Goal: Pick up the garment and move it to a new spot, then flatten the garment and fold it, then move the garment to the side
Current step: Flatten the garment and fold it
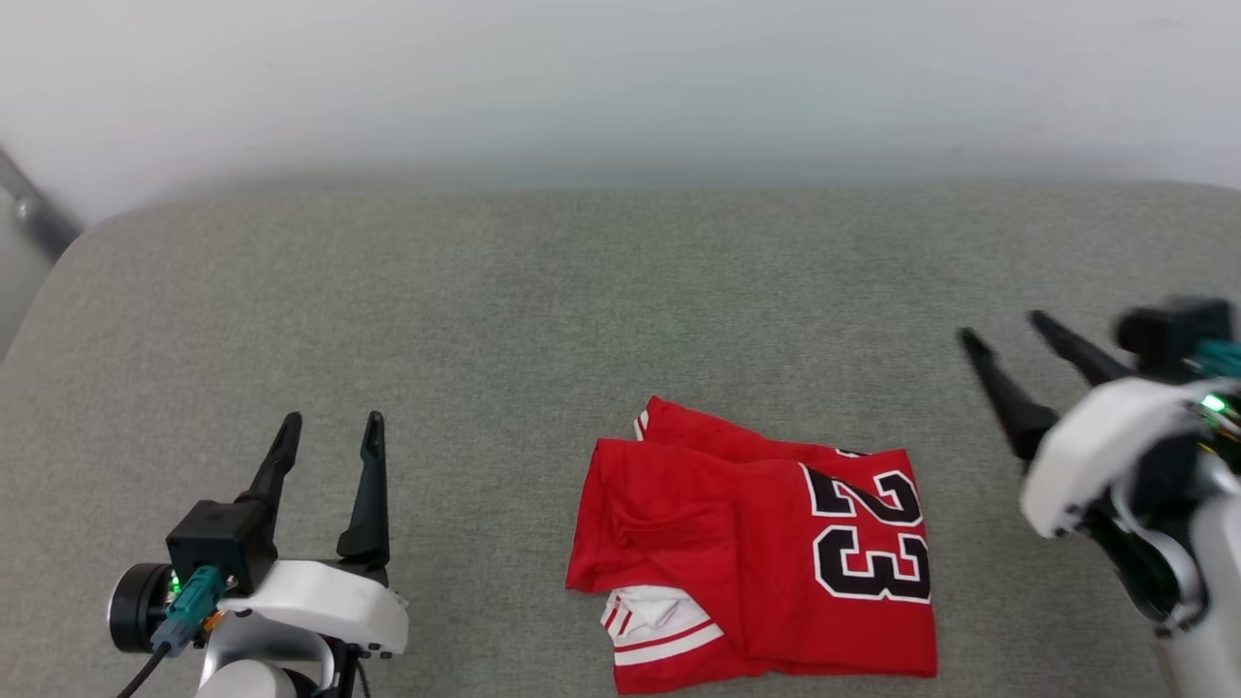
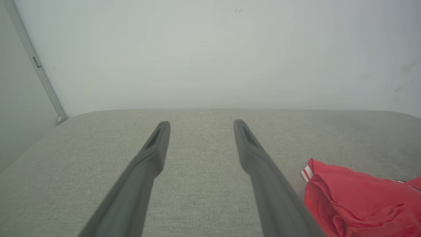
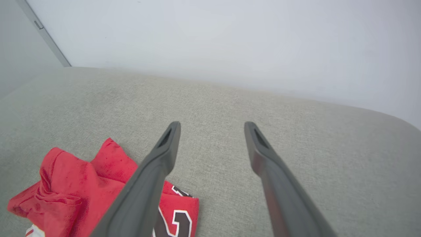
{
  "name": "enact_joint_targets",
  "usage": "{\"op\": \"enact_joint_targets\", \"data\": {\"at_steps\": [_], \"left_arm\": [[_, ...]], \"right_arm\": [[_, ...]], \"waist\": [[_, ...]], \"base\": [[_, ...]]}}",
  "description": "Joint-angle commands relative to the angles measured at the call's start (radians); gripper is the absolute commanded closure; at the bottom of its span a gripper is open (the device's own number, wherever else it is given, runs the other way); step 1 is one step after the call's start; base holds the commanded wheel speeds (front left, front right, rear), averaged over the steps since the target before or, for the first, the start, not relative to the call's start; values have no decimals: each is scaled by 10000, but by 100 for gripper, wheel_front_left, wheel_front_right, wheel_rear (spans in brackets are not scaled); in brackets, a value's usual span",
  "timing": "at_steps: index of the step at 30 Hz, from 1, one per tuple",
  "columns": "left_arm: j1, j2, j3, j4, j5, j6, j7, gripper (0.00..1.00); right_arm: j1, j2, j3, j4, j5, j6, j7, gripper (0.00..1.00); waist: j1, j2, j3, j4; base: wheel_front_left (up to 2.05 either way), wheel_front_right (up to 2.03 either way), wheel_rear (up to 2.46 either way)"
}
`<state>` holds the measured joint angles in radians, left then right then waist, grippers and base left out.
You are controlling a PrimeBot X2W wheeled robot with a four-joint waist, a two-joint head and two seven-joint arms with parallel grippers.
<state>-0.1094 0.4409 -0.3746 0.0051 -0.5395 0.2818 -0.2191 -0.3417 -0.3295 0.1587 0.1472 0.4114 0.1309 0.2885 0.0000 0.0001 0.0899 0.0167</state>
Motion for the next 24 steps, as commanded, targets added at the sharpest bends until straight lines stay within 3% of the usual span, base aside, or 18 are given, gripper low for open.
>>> {"op": "enact_joint_targets", "data": {"at_steps": [1,5,9,17,24], "left_arm": [[65,75,57,28,24,21,-55,0],[266,110,125,60,-60,42,-121,0],[530,167,103,109,-13,98,-146,0],[1177,274,-3,-32,35,349,-80,0],[1478,339,106,-225,-62,522,-92,0]], "right_arm": [[239,42,-114,-37,18,-4,-117,0],[1240,203,-1259,-633,-382,-4,-1229,0],[2241,403,-1712,-1421,-680,-4,-1882,0],[4045,1097,-1735,-2795,-970,-4,-2199,0],[4530,1404,-1722,-3196,-1068,-4,-2210,0]], "waist": [[0,-1,-102,-100],[0,-1,-340,-317],[0,-1,-625,-485],[0,-1,-1028,-665],[0,-1,-1134,-744]], "base": [[0,0,0],[0,0,0],[0,0,0],[0,0,0],[0,0,0]]}}
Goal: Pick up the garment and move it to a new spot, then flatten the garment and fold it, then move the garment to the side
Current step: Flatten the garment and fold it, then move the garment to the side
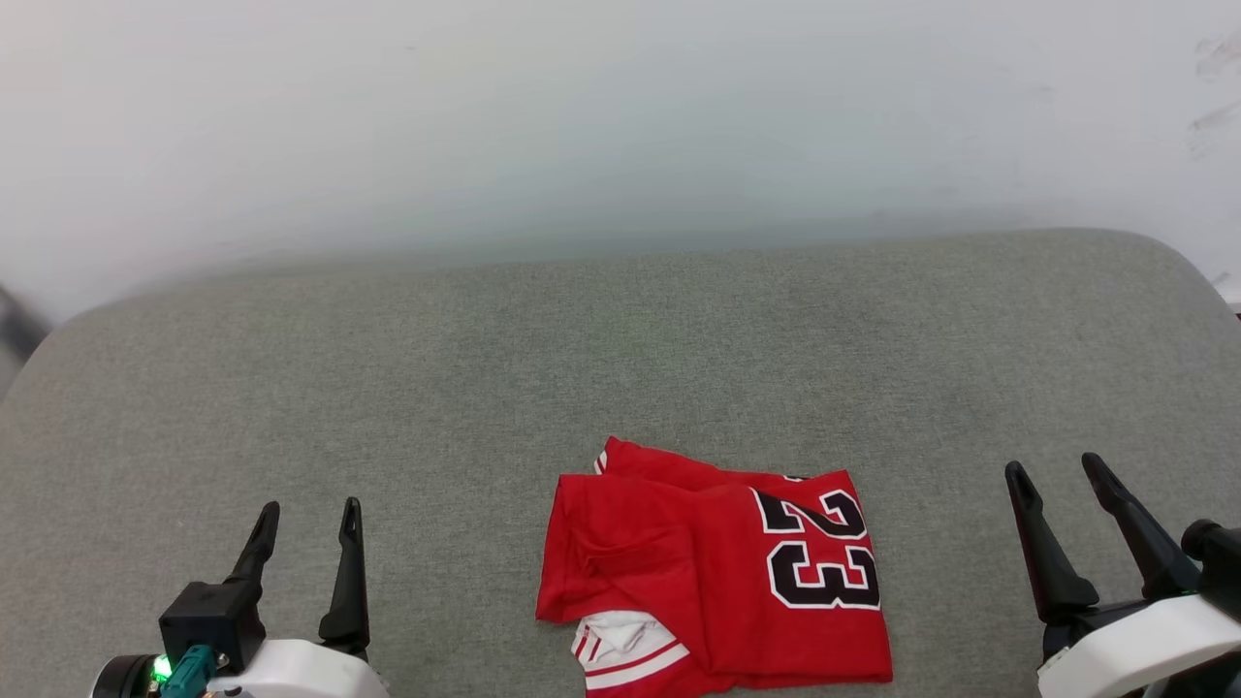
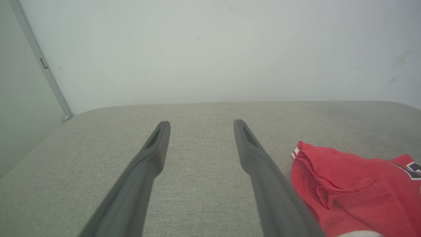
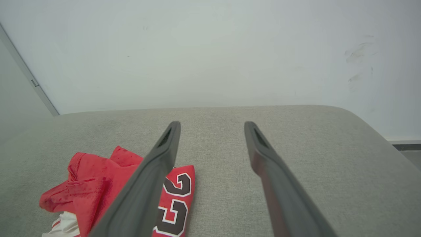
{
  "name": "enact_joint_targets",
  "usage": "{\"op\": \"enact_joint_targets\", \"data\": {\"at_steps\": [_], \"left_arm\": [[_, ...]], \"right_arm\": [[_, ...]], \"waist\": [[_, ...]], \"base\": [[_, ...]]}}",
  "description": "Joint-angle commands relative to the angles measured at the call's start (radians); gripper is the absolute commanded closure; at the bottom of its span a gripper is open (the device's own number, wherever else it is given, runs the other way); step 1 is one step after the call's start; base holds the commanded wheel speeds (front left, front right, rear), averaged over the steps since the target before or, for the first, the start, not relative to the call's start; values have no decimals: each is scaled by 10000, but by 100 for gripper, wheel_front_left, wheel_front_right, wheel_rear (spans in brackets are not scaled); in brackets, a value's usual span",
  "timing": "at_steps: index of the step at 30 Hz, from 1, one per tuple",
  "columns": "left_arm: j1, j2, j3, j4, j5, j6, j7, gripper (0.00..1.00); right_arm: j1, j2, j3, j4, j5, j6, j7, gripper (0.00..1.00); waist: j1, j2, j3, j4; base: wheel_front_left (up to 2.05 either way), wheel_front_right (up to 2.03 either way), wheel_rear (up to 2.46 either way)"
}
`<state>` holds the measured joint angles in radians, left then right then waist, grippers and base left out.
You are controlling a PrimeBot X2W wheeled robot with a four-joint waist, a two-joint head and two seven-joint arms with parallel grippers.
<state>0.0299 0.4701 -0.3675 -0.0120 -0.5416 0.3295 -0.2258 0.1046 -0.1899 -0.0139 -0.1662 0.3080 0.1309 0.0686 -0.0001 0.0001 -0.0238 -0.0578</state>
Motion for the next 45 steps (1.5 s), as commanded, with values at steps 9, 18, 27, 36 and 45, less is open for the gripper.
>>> {"op": "enact_joint_targets", "data": {"at_steps": [9,18,27,36,45], "left_arm": [[-2,86,43,-199,-55,114,7,0],[-109,53,139,-296,-94,192,-77,0],[-345,-160,429,-446,-69,222,-265,0],[-814,-623,612,-308,131,-46,-385,0],[-1215,-989,717,-30,404,-472,-412,0]], "right_arm": [[-118,-37,-76,-141,-200,-4,177,0],[-44,92,-411,-118,40,-4,921,0],[-692,-209,-3318,1318,1907,-4,4716,0],[-2177,944,-5921,3939,3477,-2,9754,0],[-4111,1435,-6039,7110,6185,-4,11550,0]], "waist": [[1,-1,75,117],[1,-1,199,189],[1,-1,625,526],[1,-1,1235,1307],[1,-1,1708,1809]], "base": [[0,0,0],[0,0,0],[0,0,0],[0,0,0],[0,0,0]]}}
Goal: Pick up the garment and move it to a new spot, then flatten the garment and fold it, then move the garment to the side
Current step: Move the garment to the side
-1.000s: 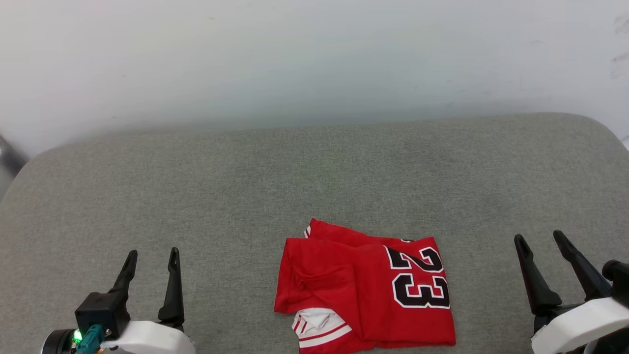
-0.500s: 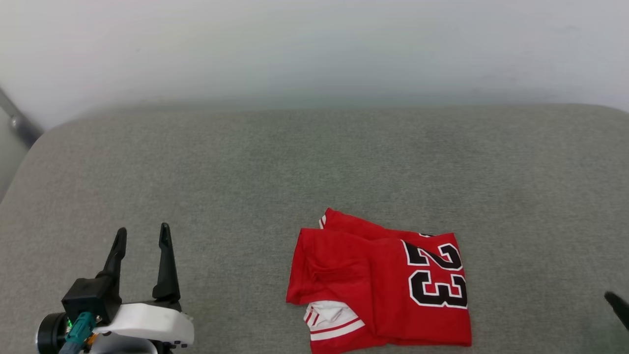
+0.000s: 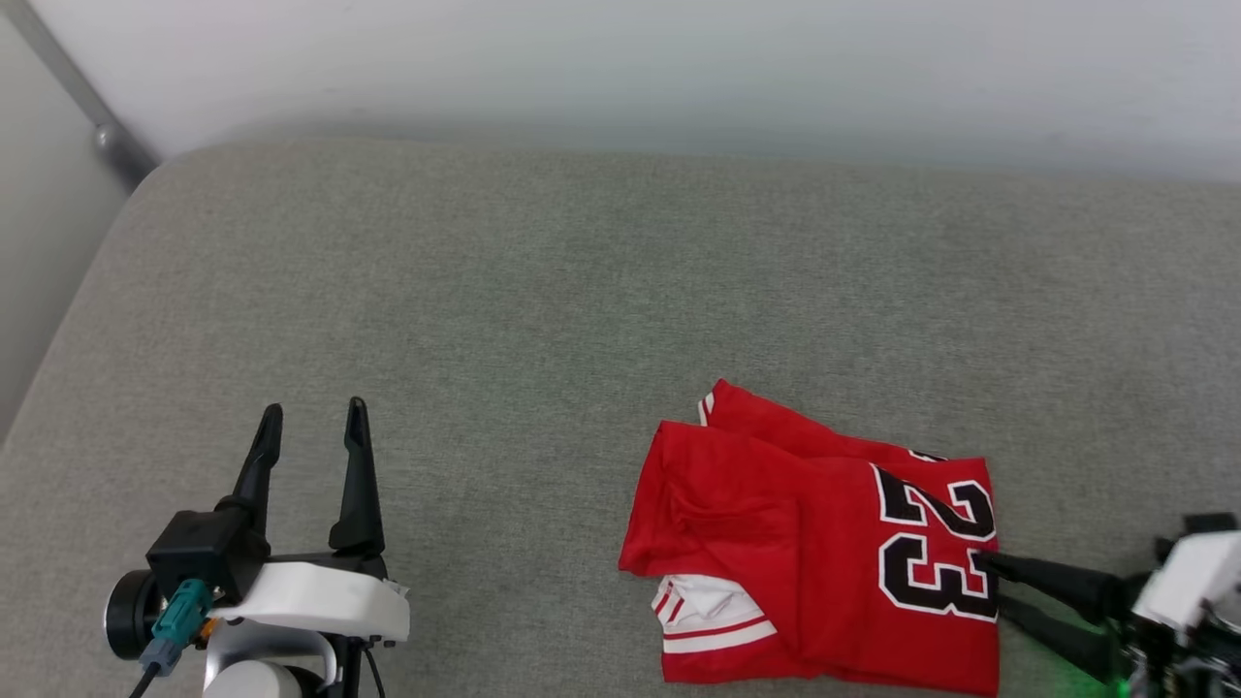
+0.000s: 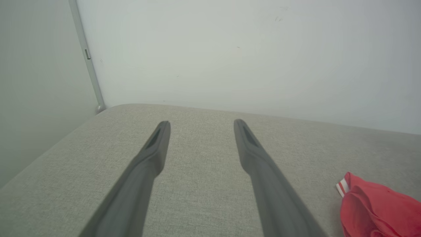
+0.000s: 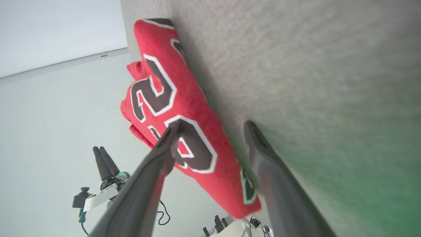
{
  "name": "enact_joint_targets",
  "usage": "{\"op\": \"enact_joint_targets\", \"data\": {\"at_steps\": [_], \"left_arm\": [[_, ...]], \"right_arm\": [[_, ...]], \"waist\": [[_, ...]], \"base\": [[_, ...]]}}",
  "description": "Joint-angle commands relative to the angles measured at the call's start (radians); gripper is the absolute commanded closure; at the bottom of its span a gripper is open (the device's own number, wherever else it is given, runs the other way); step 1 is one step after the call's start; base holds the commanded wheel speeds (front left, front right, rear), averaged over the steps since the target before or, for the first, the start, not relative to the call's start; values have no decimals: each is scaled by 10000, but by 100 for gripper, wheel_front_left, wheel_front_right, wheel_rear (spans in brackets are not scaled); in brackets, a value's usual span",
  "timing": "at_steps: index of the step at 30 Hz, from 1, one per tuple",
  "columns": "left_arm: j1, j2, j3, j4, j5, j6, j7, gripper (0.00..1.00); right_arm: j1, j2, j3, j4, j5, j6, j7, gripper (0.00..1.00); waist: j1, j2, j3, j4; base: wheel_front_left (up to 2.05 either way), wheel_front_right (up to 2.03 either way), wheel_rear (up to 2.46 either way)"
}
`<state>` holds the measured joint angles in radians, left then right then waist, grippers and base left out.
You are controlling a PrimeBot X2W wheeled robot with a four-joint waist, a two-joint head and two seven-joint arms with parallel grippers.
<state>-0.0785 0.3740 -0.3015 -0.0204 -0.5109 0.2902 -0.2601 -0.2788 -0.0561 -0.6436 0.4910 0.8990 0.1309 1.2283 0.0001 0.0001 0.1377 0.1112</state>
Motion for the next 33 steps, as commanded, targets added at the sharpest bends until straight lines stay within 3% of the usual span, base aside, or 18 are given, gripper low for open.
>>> {"op": "enact_joint_targets", "data": {"at_steps": [1,5,6,7,8,14,21,23,28,33], "left_arm": [[-155,-59,48,82,123,-107,-68,0],[-265,-142,62,136,211,-204,-69,0],[-289,-152,94,163,226,-248,-70,0],[-284,-170,103,189,232,-259,-70,0],[-272,-189,125,208,236,-295,-70,0],[-68,-158,202,387,332,-422,-71,0],[131,-18,167,405,448,-458,-48,0],[290,69,182,336,437,-403,18,0],[101,119,92,91,478,-440,81,0],[-366,290,53,-249,626,-502,256,0]], "right_arm": [[-377,101,484,926,497,-6,-67,0],[-643,119,1252,1662,1038,-4,-324,0],[-704,144,1492,1750,1177,-4,-468,53],[-732,149,1695,1789,1284,-4,-627,87],[-711,149,1895,1782,1323,-4,-742,100],[-462,68,2861,555,717,-2,-1491,100],[125,-730,5118,-2103,-1513,-4,-2391,100],[262,-1304,6244,-3115,-2598,-4,-2596,100],[65,-1713,6589,-3479,-3498,-4,-2374,100],[-706,-1947,6622,-3247,-4070,-4,-2562,100]], "waist": [[-1,-1,104,167],[-1,-1,127,264],[-1,-1,115,275],[-1,-1,98,276],[-1,-1,79,272],[-1,-1,-142,14],[-1,-1,-672,-797],[-1,-1,-920,-1591],[-1,-1,-726,-2682],[-1,-1,153,-3896]], "base": [[0,0,0],[0,0,0],[0,0,0],[0,0,0],[0,0,0],[0,0,0],[0,0,0],[0,0,0],[0,0,0],[0,0,0]]}}
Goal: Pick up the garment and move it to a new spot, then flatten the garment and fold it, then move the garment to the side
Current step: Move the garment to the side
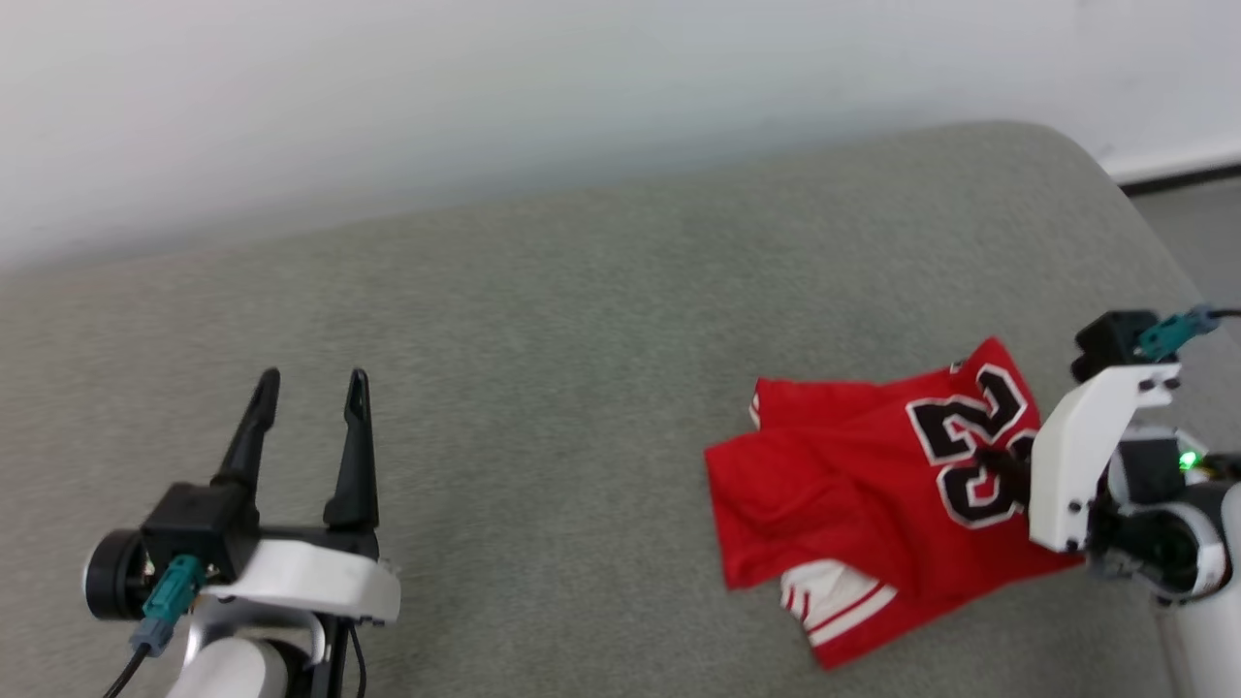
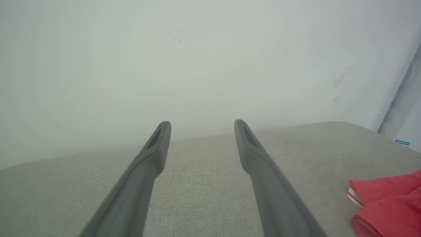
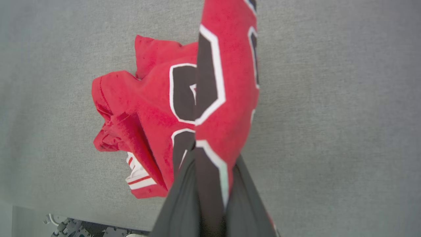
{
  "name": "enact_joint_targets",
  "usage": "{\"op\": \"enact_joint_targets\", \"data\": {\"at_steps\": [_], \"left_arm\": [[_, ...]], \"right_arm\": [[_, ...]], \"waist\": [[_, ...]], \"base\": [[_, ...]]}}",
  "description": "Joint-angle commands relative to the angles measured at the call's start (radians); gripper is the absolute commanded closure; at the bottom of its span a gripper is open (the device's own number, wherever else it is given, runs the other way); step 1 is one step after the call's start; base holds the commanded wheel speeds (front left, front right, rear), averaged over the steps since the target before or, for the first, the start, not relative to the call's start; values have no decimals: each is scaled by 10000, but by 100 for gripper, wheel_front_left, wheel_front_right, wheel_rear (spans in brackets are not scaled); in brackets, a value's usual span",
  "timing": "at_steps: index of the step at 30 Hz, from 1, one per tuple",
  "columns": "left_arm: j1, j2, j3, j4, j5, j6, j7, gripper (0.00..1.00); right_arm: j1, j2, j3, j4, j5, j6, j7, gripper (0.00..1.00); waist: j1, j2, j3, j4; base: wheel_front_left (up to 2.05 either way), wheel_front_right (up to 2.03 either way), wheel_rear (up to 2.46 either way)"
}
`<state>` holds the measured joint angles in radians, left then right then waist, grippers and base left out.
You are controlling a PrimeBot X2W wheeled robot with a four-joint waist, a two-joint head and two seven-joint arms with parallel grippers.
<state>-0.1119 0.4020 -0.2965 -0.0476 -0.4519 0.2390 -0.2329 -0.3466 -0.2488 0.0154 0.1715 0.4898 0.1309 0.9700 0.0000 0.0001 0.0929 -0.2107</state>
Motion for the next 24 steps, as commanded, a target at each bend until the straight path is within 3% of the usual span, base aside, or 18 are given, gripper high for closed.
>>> {"op": "enact_joint_targets", "data": {"at_steps": [1,6,13,19,20,21,22,24], "left_arm": [[-187,55,-29,-81,70,-10,36,0],[-1364,405,-146,-733,503,-193,452,0],[-3358,807,-670,-1493,1234,-678,1261,0],[-4450,875,-960,-1824,1607,-960,1687,0],[-4533,892,-988,-1845,1633,-974,1722,0],[-4605,888,-1021,-1868,1675,-979,1743,0],[-4666,879,-1043,-1884,1687,-994,1744,0],[-4705,877,-1064,-1901,1698,-999,1743,0]], "right_arm": [[-225,-89,-59,47,-101,-4,-123,100],[-1479,-557,-612,825,-811,-4,-1260,100],[-3153,-1395,-1845,2106,-1765,-4,-3279,100],[-4208,-1269,-2898,3214,-2051,-4,-5097,100],[-4257,-1184,-3010,3448,-2115,-4,-5362,73],[-4358,-1107,-3121,3652,-2176,-4,-5692,7],[-4435,-1036,-3175,3874,-2224,-4,-5958,0],[-4551,-1027,-3121,4230,-2423,-4,-6512,0]], "waist": [[0,-1,846,-875],[0,-1,2530,-1634],[0,-1,4633,-1867],[0,-1,5671,-1770],[0,-1,5759,-1761],[0,-1,5831,-1756],[0,-1,5872,-1741],[0,-1,5892,-1717]], "base": [[0,0,0],[0,0,0],[0,0,0],[0,0,0],[0,0,0],[0,0,0],[0,0,0],[0,0,0]]}}
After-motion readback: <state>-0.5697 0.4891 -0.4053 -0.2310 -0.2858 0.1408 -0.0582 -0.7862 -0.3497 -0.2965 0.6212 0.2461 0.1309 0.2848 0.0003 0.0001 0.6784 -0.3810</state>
